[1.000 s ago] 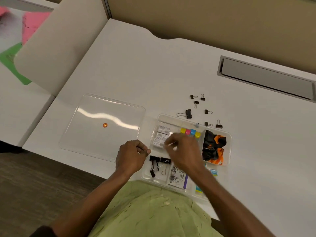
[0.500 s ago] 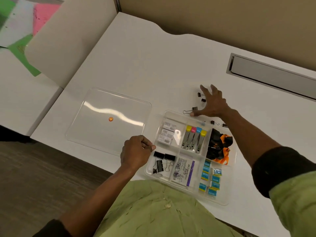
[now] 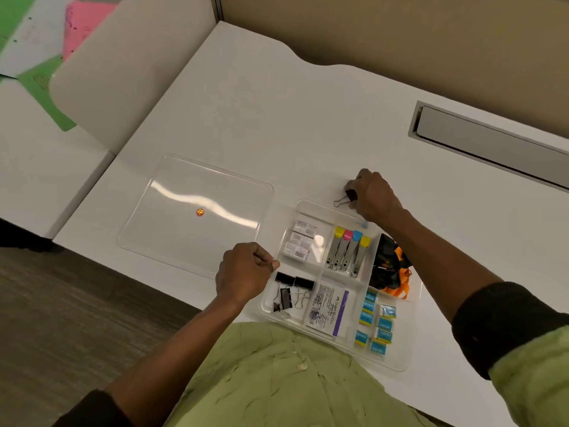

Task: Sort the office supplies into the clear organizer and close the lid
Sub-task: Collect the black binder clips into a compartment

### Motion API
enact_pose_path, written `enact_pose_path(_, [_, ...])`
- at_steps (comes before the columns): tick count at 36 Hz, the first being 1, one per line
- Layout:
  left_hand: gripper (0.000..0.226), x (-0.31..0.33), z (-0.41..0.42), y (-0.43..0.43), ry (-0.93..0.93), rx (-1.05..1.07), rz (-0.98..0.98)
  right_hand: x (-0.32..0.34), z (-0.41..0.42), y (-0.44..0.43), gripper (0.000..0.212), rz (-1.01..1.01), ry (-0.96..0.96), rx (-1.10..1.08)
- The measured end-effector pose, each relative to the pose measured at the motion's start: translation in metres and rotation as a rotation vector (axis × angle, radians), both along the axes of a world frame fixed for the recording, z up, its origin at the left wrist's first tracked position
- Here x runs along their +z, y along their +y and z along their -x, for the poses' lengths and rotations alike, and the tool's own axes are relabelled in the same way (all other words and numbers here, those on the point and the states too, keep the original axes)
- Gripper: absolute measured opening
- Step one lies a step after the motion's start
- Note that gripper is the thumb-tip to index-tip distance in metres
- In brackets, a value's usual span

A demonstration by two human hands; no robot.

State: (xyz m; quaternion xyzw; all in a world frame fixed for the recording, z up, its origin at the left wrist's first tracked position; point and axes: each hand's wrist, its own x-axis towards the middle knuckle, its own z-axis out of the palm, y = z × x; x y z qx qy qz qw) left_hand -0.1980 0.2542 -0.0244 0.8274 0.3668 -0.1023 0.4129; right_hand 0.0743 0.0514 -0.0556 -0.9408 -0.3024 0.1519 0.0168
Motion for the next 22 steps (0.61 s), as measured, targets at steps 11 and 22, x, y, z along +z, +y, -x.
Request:
enact_pose_path(11, [0.015, 0.004, 0.0, -0.004, 0.0, 0.012, -0.014, 0.013, -0.006, 0.007, 0.039, -0.133, 0.18, -0.242])
enact_pose_path(22, [0.016, 0.004, 0.001, -0.006, -0.007, 0.025, -0.021, 0.018, -0.011, -0.006, 0.02, -0.105, 0.224, -0.257])
